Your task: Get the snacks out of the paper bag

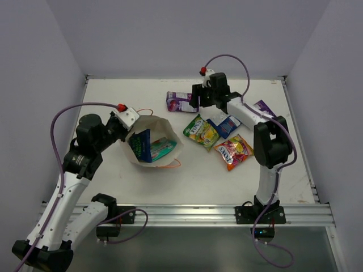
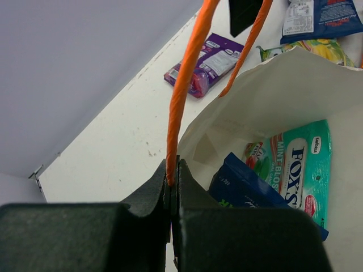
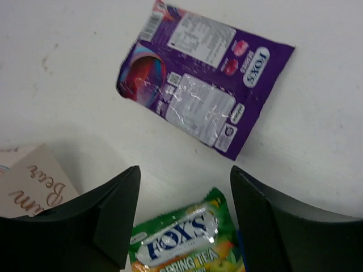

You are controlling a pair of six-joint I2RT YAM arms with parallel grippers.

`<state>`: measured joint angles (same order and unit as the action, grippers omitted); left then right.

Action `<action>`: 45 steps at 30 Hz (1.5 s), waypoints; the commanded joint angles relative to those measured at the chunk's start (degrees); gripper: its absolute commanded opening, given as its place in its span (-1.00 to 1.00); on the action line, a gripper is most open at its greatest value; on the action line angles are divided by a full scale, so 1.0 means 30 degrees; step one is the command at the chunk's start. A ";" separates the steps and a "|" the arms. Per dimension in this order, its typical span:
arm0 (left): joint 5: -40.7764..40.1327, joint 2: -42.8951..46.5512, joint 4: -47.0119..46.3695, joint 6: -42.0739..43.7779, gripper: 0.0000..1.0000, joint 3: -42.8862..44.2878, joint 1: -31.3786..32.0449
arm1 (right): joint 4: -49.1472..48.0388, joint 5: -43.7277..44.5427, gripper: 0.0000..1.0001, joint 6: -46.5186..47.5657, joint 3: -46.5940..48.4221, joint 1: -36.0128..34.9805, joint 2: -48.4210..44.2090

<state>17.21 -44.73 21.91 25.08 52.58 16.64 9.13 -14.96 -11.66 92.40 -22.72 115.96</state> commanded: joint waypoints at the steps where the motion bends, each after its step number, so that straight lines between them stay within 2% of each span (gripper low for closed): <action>1: 0.0619 0.0261 -0.0976 0.0253 -1.00 -0.0181 0.0106 | 0.0353 0.3783 0.37 -0.0069 -0.1851 0.0161 -0.3866; 5: 0.0327 0.0466 -0.0976 0.0253 -1.00 -0.0416 0.0106 | 0.0064 0.3580 0.45 0.0399 -0.4486 -0.0803 -0.8001; 8: 0.0268 0.0467 -0.0976 0.0253 -1.00 -0.0388 0.0106 | -0.0141 0.3990 0.49 0.0431 -0.5895 -0.2880 -1.1042; 11: 0.0210 0.0379 -0.0976 0.0253 -1.00 -0.0416 0.0106 | -0.0869 0.4837 0.49 -0.0386 -0.6891 -0.5691 -1.3186; 15: 0.0151 0.0116 -0.1005 0.0195 -1.00 -0.0329 0.0106 | -0.2393 0.6127 0.49 -0.1969 -0.7742 -0.9904 -1.4189; 18: 0.0297 -0.0001 -0.1063 -0.0068 -1.00 -0.0270 0.0106 | -0.3977 0.6947 0.49 -0.2908 -0.8270 -1.1435 -1.3842; 22: 0.0444 0.0027 -0.1093 -0.0216 -1.00 -0.0123 0.0106 | -0.5057 0.7741 0.50 -0.3697 -0.8211 -1.3226 -1.1796; 31: 0.0766 0.0057 -0.1064 -0.0450 -1.00 -0.0035 0.0106 | -0.6146 0.7916 0.50 -0.5662 -0.7861 -1.3345 -0.8042; 39: 0.0913 0.0174 -0.1064 -0.0450 -1.00 0.0199 0.0077 | -0.6293 0.7390 0.49 -0.6103 -0.6747 -1.3315 -0.4323; 44: 0.0972 0.0145 -0.1035 -0.0450 -1.00 0.0316 0.0106 | -0.6702 0.7420 0.36 -0.5986 -0.6308 -1.3169 -0.3294; 45: 0.1001 0.0115 -0.1034 -0.0450 -1.00 0.0345 0.0106 | -0.6820 0.7071 0.23 -0.5928 -0.6308 -1.3053 -0.3206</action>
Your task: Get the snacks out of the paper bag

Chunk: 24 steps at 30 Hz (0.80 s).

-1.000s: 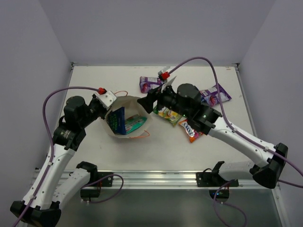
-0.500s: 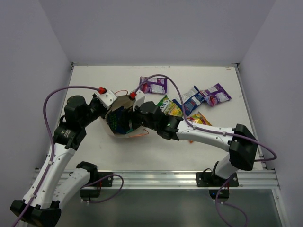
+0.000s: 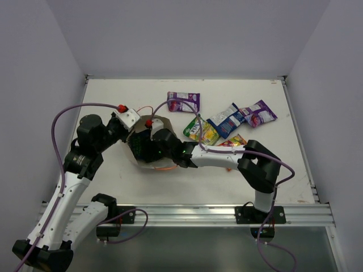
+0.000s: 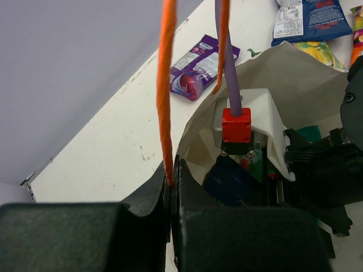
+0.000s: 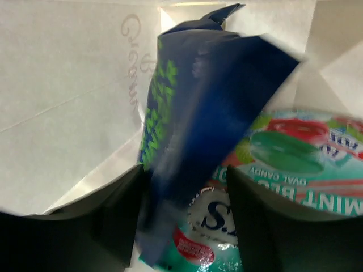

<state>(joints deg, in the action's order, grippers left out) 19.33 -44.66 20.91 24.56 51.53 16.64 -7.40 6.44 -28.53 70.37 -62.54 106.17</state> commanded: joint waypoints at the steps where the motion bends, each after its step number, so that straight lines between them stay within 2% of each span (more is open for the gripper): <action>1: 0.0294 0.0122 -0.0699 -0.0275 -1.00 0.0695 0.0106 | -0.1400 -0.0153 0.12 0.0016 0.1036 0.0223 0.0001; 2: 0.0265 0.0094 -0.0699 -0.0246 -1.00 0.0695 0.0106 | -0.1459 -0.0182 -0.02 0.0193 0.0978 0.0223 -0.0144; 3: 0.0265 0.0093 -0.0699 -0.0217 -1.00 0.0695 0.0106 | -0.1692 -0.0328 -0.29 0.0369 0.0803 0.0223 -0.0407; 5: 0.0148 0.0094 -0.0670 -0.0158 -1.00 0.0666 0.0077 | -0.2279 -0.0563 -0.59 0.1013 0.0159 0.0223 -0.1431; 6: 0.0090 0.0093 -0.0670 -0.0129 -1.00 0.0666 0.0077 | -0.2309 -0.0622 -0.80 0.1218 0.0041 0.0223 -0.1841; 9: 0.0147 0.0123 -0.0641 -0.0099 -1.00 0.0637 0.0106 | -0.2047 -0.0944 -1.00 0.2097 -0.0370 0.0223 -0.3511; 15: -0.0495 0.0239 -0.0378 0.0338 -1.00 0.0695 0.0077 | -0.0029 -0.2963 -1.00 0.4002 -0.0108 0.0223 -0.7285; 18: -0.0818 0.0210 -0.0202 0.0515 -1.00 0.0812 0.0106 | 0.2896 -0.4396 -1.00 0.5349 0.1642 0.0223 -0.8636; 19: -0.0877 0.0181 -0.0201 0.0545 -1.00 0.0870 0.0106 | 0.4762 -0.4604 -1.00 0.5931 0.1999 0.0223 -0.8874; 24: -0.1024 0.0035 -0.0230 0.0691 -1.00 0.1017 0.0106 | 0.7912 -0.5338 -1.00 0.7108 0.2269 0.0718 -1.1391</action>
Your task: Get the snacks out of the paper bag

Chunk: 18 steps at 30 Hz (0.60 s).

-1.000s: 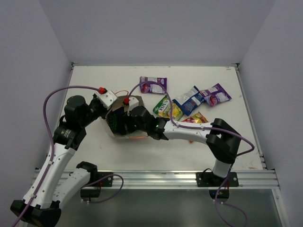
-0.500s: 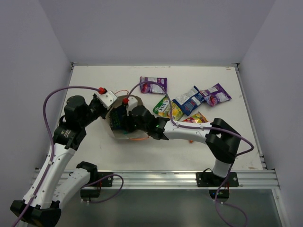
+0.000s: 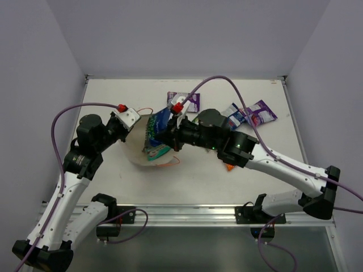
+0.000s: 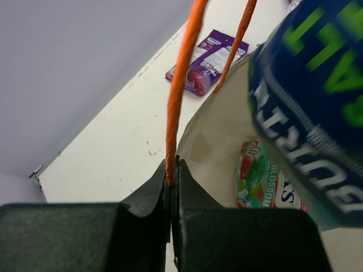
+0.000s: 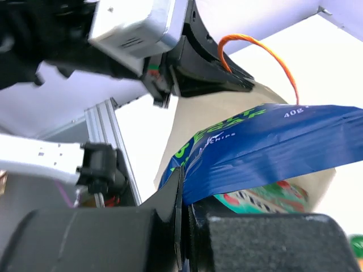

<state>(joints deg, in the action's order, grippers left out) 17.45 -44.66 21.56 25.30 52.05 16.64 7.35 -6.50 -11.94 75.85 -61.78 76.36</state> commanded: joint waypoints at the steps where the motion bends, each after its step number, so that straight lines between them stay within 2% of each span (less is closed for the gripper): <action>1: -0.0485 0.0006 -0.0507 0.0473 -1.00 0.0872 0.0106 | 0.3665 -0.0852 -1.00 0.1811 0.0351 0.0669 -0.2502; 4: -0.0660 -0.0170 -0.0508 0.0590 -1.00 0.0872 0.0106 | 0.5071 -0.0965 -1.00 0.2164 0.0320 0.1926 -0.4495; 7: -0.0661 -0.0346 -0.0595 0.0649 -1.00 0.0814 0.0106 | 0.6215 -0.1435 -1.00 0.2310 0.0583 0.4327 -0.5964; 10: -0.0632 -0.0463 -0.0770 0.0649 -1.00 0.0755 0.0106 | 0.6833 -0.1347 -1.00 0.2692 0.0964 0.6582 -0.6205; 13: -0.0719 -0.0493 -0.0830 0.0736 -1.00 0.0813 0.0106 | 0.6661 -0.2254 -1.00 0.2664 0.1141 0.9365 -0.5416; 18: -0.0662 -0.0697 -0.0830 0.1147 -1.00 0.1077 0.0106 | 0.4117 -0.3806 -1.00 0.1494 0.1171 1.3586 -0.1559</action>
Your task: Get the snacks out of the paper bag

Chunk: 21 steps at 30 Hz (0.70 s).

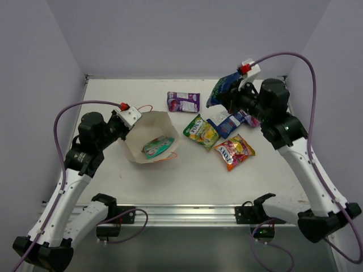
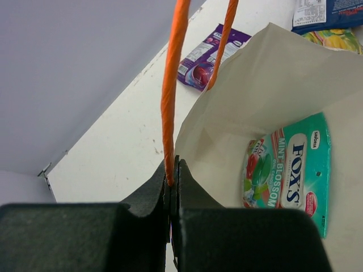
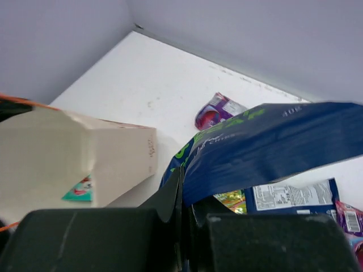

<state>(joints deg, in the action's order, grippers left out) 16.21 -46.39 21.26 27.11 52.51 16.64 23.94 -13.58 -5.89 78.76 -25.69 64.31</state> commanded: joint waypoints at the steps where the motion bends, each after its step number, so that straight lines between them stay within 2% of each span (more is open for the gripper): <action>1: -0.0188 -0.0180 -0.0728 0.0629 -1.00 0.1011 0.0106 | -0.2782 -0.1681 -1.00 -0.1223 0.0172 0.1997 0.3193; 5: -0.0129 -0.0415 -0.0757 0.1126 -1.00 0.1304 0.0106 | -0.5341 -0.2735 -1.00 -0.2400 0.1252 0.3813 0.7411; 10: -0.0158 -0.0678 -0.1254 0.1596 -1.00 0.1626 0.0106 | -0.7653 -0.4871 -1.00 -0.3017 0.4475 0.4609 1.3032; 13: -0.0392 -0.1087 -0.1343 0.1977 -1.00 0.1890 0.0106 | -0.9934 -0.5227 -1.00 -0.3104 0.4714 0.4784 1.4503; 15: -0.0422 -0.1177 -0.1343 0.2153 -1.00 0.2037 0.0106 | -1.0267 -0.5141 -1.00 -0.3629 0.4944 0.5077 1.5238; 17: -0.0072 -0.1090 -0.1285 0.2328 -1.00 0.1921 0.0106 | -0.8544 -0.4036 -0.67 -0.3720 0.5385 0.5224 1.6145; 19: 0.1039 -0.0856 -0.1022 0.2446 -1.00 0.1541 0.0077 | -0.8157 -0.3094 -0.32 -0.3894 0.4192 0.5224 1.5830; 20: 0.1362 -0.0478 -0.0963 0.2418 -1.00 0.1307 0.0106 | -0.8273 -0.1929 0.02 -0.3954 0.3374 0.5224 1.5422; 21: 0.1713 -0.0242 -0.0904 0.2446 -1.00 0.0928 0.0106 | -0.8332 -0.1540 0.15 -0.3954 0.1828 0.5224 1.4286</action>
<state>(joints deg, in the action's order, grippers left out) 17.82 -49.74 20.78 32.49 55.66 16.64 0.69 -23.14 -16.69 89.34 -10.50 112.27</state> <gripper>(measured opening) 0.030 0.525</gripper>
